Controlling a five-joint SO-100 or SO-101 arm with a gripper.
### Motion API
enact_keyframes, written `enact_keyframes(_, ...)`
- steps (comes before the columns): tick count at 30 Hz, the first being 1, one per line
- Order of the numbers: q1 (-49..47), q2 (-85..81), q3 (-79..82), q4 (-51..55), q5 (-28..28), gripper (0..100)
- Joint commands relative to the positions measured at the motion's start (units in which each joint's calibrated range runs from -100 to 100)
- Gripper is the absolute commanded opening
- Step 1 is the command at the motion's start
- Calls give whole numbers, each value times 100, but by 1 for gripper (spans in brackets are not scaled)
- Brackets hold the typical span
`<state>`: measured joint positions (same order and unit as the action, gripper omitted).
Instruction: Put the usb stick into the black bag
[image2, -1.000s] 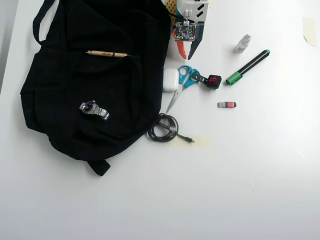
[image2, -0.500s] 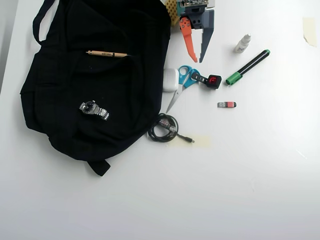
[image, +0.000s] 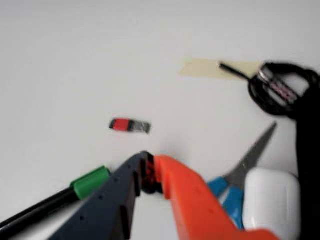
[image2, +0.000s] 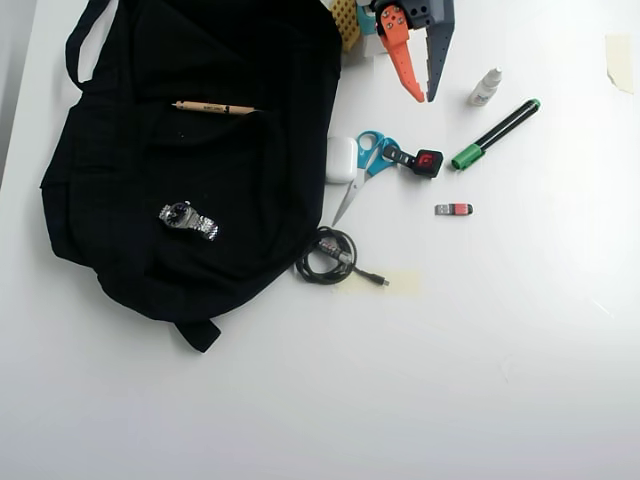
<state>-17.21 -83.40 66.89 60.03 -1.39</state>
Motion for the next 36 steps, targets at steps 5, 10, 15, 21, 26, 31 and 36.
enact_keyframes(5,-231,4091,-3033,1103,-815,2)
enact_keyframes(10,-635,5759,-4695,2033,-1916,2)
enact_keyframes(15,-1106,6714,-5620,2412,-2991,2)
enact_keyframes(21,-1278,7261,-5755,2369,-3851,2)
enact_keyframes(26,-1114,7560,-5764,2153,-4009,2)
enact_keyframes(31,-979,7892,-5791,1990,-3993,2)
enact_keyframes(36,-612,8656,-6600,2179,-4009,2)
